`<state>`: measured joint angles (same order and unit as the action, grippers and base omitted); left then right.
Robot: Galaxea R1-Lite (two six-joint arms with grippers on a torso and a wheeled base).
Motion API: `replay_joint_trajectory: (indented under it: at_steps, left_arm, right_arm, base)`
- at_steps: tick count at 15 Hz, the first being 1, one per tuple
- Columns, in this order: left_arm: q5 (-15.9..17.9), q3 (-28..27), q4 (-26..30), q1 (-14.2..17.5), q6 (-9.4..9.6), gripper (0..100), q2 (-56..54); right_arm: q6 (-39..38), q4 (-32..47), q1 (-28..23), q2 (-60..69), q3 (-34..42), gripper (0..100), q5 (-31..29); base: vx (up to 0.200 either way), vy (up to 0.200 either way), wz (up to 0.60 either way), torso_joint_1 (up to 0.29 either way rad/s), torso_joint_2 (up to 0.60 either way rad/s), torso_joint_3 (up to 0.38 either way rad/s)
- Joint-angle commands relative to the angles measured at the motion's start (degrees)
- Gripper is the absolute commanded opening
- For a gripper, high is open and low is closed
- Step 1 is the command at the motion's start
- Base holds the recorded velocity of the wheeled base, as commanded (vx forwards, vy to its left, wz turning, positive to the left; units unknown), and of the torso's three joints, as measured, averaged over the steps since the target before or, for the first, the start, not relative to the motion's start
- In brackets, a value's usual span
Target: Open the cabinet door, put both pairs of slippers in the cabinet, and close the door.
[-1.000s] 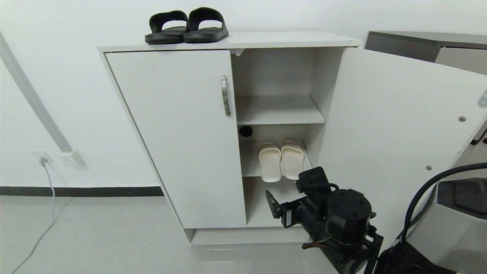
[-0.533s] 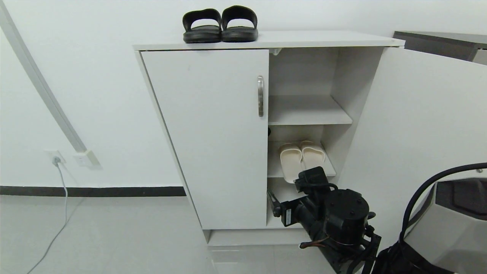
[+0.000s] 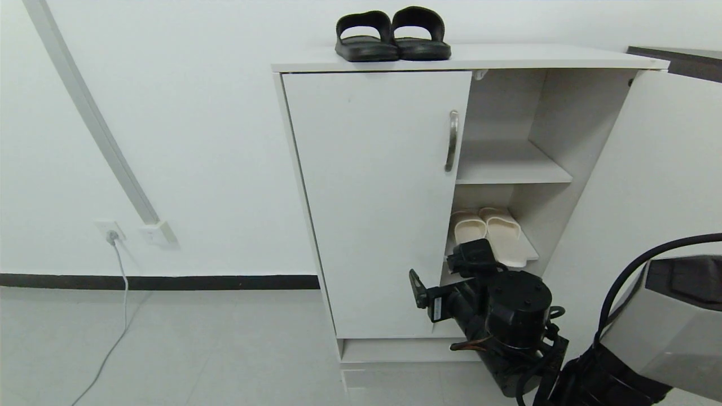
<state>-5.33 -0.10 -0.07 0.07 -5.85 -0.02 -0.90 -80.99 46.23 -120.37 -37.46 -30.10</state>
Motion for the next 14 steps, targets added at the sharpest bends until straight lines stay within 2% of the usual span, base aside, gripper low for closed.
replay_joint_trajectory:
  at_steps: [1,5,14]
  left_arm:
    - [0.0,0.0,0.0,0.0,-0.04,0,0.0]
    - [0.0,0.0,0.0,0.0,-0.13,0,0.0]
    - [0.0,0.0,0.0,0.0,0.05,0,0.0]
  right_arm:
    - [0.4,-0.7,-0.3,0.0,0.9,100,0.3]
    - [2.1,-1.7,-1.8,-0.1,1.9,100,0.3]
    - [2.3,-2.1,-1.7,-1.4,2.2,100,0.3]
  base:
    - [0.000,0.000,0.00,0.000,0.00,0.000]
    - [0.000,0.000,0.00,0.000,0.00,0.000]
    - [0.000,0.000,0.00,0.000,0.00,0.000]
